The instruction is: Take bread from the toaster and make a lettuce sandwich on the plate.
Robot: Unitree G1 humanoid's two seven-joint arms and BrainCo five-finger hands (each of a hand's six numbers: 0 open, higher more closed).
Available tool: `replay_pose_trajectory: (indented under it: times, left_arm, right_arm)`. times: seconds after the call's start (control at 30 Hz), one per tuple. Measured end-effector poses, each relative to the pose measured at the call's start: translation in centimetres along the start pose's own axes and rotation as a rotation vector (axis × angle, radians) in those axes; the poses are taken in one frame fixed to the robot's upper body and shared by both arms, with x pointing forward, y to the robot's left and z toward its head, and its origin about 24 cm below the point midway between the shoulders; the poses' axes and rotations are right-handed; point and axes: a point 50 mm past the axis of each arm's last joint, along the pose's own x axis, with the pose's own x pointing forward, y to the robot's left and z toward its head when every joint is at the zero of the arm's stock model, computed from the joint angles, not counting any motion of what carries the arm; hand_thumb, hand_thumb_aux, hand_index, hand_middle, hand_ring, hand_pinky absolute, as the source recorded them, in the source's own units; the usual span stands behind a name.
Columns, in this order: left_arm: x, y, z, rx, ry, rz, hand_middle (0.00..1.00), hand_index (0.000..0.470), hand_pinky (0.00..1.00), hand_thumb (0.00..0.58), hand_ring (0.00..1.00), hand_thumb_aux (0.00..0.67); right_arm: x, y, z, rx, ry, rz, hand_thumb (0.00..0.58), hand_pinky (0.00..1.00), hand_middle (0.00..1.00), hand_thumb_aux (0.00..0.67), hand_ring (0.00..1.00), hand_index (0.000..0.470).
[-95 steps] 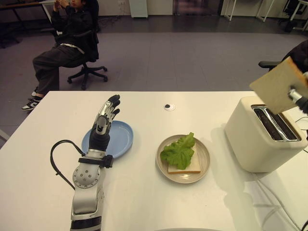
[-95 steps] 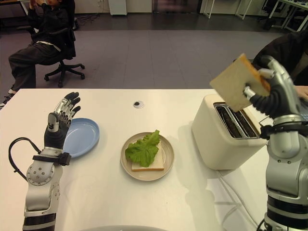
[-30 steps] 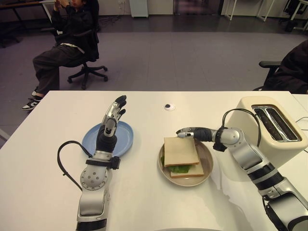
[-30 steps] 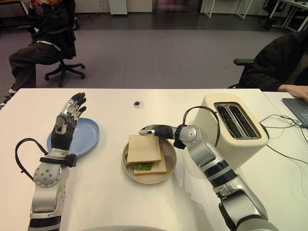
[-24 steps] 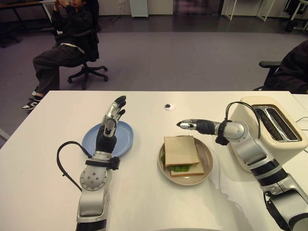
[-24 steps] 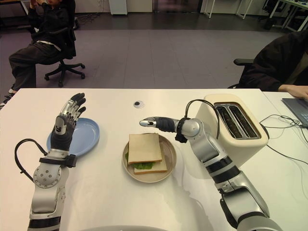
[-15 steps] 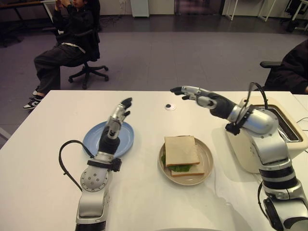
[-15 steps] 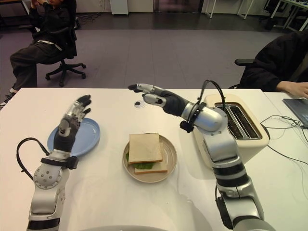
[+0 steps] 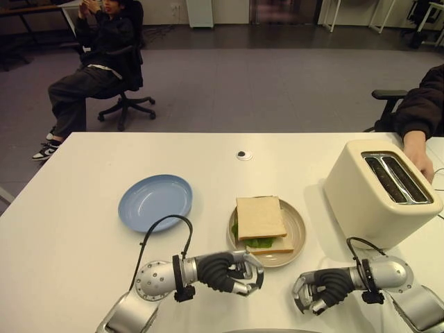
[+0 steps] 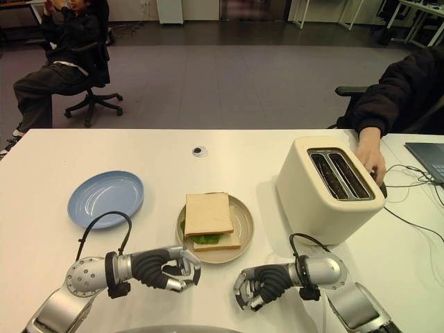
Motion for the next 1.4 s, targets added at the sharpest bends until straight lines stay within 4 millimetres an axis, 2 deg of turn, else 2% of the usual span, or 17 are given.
replay_pose_trajectory:
  times: [0.13, 0.23, 0.33, 0.5, 0.7, 0.93, 0.97, 1.0, 1.03, 1.07, 1.1, 1.13, 1.17, 1.2, 1.3, 1.37, 1.4]
  left_arm:
    - [1.2, -0.6, -2.5, 0.211, 0.207, -0.057, 1.00, 0.470, 1.00, 0.580, 1.00, 0.670]
    - [1.9, 0.5, -3.4, 0.364, 0.275, -0.006, 1.00, 0.470, 1.00, 0.580, 1.00, 0.670]
    - [2.7, 1.2, -3.8, 0.463, 0.298, 0.045, 1.00, 0.470, 1.00, 0.580, 1.00, 0.670]
    - [3.8, 4.7, -5.2, 0.653, 0.409, 0.246, 1.00, 0.470, 1.00, 0.580, 1.00, 0.670]
    - [4.4, 8.1, -7.7, 0.677, 0.504, 0.452, 1.00, 0.470, 1.00, 0.580, 1.00, 0.670]
    - [5.7, 9.8, -9.3, 0.660, 0.531, 0.556, 1.00, 0.470, 1.00, 0.580, 1.00, 0.670]
    - [5.6, 9.9, -9.3, 0.646, 0.525, 0.576, 1.00, 0.470, 1.00, 0.580, 1.00, 0.670]
    - [5.4, 10.0, -9.4, 0.604, 0.512, 0.614, 1.00, 0.442, 1.00, 0.578, 1.00, 0.631]
    - [5.1, 9.9, -9.4, 0.546, 0.493, 0.649, 1.00, 0.341, 1.00, 0.536, 1.00, 0.486]
    - [4.7, 9.7, -9.5, 0.483, 0.471, 0.683, 1.00, 0.269, 1.00, 0.474, 1.00, 0.384]
    - [4.2, 9.4, -9.6, 0.402, 0.448, 0.718, 1.00, 0.195, 1.00, 0.382, 1.00, 0.279]
    - [3.6, 9.2, -9.6, 0.301, 0.420, 0.758, 0.45, 0.000, 0.45, 0.000, 0.45, 0.000]
    - [2.9, 9.1, -8.8, 0.193, 0.346, 0.830, 0.04, 0.000, 0.04, 0.000, 0.04, 0.000]
    - [2.3, 9.5, -7.2, 0.107, 0.223, 0.910, 0.00, 0.000, 0.00, 0.000, 0.00, 0.000]
    - [0.2, 10.2, -2.8, -0.068, -0.096, 1.065, 0.00, 0.000, 0.00, 0.000, 0.00, 0.000]
    - [-1.7, 10.2, -1.1, -0.150, -0.248, 1.144, 0.00, 0.000, 0.00, 0.000, 0.00, 0.000]
    - [-2.4, 10.1, -0.9, -0.174, -0.280, 1.180, 0.00, 0.000, 0.00, 0.000, 0.00, 0.000]
  right_arm:
    - [0.7, -2.0, 0.6, -0.170, 0.041, -0.140, 0.580, 1.00, 1.00, 0.670, 1.00, 0.470]
    - [1.5, -4.0, 1.6, -0.277, 0.019, -0.296, 0.580, 1.00, 1.00, 0.670, 1.00, 0.470]
    - [2.3, -5.0, 1.7, -0.342, 0.028, -0.377, 0.580, 1.00, 1.00, 0.670, 1.00, 0.470]
    - [4.0, -7.1, 1.0, -0.380, 0.074, -0.585, 0.580, 1.00, 1.00, 0.670, 1.00, 0.470]
    - [6.0, -9.4, -0.4, -0.300, 0.110, -0.859, 0.580, 1.00, 1.00, 0.670, 1.00, 0.470]
    - [7.0, -12.0, -1.0, -0.277, 0.082, -1.107, 0.580, 1.00, 1.00, 0.670, 1.00, 0.470]
    - [7.0, -12.1, -0.7, -0.272, 0.049, -1.132, 0.580, 0.91, 0.91, 0.670, 0.91, 0.470]
    - [6.7, -12.2, -0.1, -0.250, -0.028, -1.184, 0.574, 0.82, 0.82, 0.604, 0.82, 0.424]
    - [6.2, -12.4, 0.7, -0.218, -0.123, -1.235, 0.487, 0.76, 0.76, 0.402, 0.76, 0.282]
    - [5.5, -12.6, 1.6, -0.174, -0.233, -1.285, 0.000, 0.73, 0.73, 0.000, 0.73, 0.000]
    - [4.8, -12.6, 2.2, -0.122, -0.323, -1.313, 0.000, 0.64, 0.64, 0.000, 0.64, 0.000]
    - [4.3, -12.4, 2.7, -0.069, -0.402, -1.323, 0.000, 0.28, 0.28, 0.000, 0.28, 0.000]
    - [3.5, -12.0, 3.1, 0.008, -0.494, -1.339, 0.000, 0.00, 0.00, 0.000, 0.00, 0.000]
    - [2.6, -11.6, 3.5, 0.084, -0.575, -1.349, 0.000, 0.00, 0.00, 0.000, 0.00, 0.000]
    - [0.0, -10.9, 4.0, 0.309, -0.750, -1.377, 0.000, 0.00, 0.00, 0.000, 0.00, 0.000]
    - [-1.2, -10.4, 4.0, 0.412, -0.779, -1.409, 0.000, 0.00, 0.00, 0.000, 0.00, 0.000]
    - [-1.7, -10.0, 3.9, 0.427, -0.774, -1.435, 0.000, 0.00, 0.00, 0.000, 0.00, 0.000]
